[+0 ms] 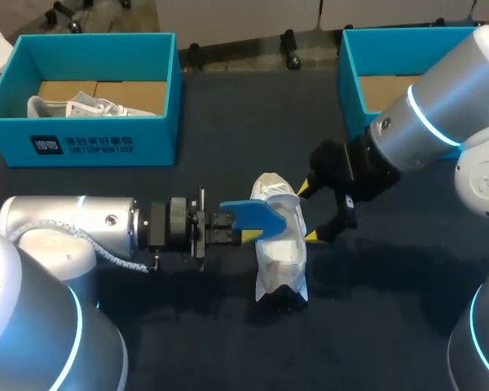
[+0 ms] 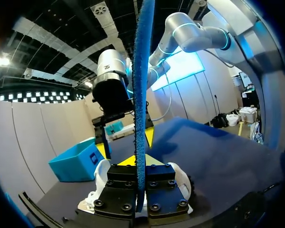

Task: Take the shoe out of the shoebox, open the shoe tongue, remove and reinsert the insole, then place the shoe into the shoebox

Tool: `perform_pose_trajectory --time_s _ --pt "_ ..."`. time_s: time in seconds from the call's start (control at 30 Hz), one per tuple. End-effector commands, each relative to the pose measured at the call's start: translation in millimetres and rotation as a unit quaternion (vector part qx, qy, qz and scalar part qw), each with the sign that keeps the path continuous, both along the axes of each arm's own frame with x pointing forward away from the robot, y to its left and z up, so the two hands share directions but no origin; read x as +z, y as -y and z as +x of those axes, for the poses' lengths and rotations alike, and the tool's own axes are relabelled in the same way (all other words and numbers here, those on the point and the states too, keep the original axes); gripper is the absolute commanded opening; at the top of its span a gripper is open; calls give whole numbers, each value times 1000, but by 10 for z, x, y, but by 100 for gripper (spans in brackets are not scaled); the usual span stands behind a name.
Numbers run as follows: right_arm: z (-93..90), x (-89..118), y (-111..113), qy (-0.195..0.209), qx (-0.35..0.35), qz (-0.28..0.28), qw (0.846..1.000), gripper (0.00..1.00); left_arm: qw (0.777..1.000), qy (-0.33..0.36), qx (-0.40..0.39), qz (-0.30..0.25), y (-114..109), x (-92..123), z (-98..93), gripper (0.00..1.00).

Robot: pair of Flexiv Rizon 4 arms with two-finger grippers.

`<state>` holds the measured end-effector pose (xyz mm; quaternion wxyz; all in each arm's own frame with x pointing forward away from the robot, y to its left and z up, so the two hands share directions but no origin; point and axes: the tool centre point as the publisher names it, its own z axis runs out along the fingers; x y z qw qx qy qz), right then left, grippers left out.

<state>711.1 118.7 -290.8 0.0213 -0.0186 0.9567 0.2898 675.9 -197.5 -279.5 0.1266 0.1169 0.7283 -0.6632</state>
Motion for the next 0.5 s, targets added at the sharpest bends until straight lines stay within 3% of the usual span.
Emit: perform_pose_trajectory --time_s 0.03,0.5 --pt "-4 -12 -9 1 -1 0 1000 100 1000 0 1 2 42 -50 2 0" --pt "-4 -12 -9 1 -1 0 1000 100 1000 -4 2 3 38 -25 3 0"
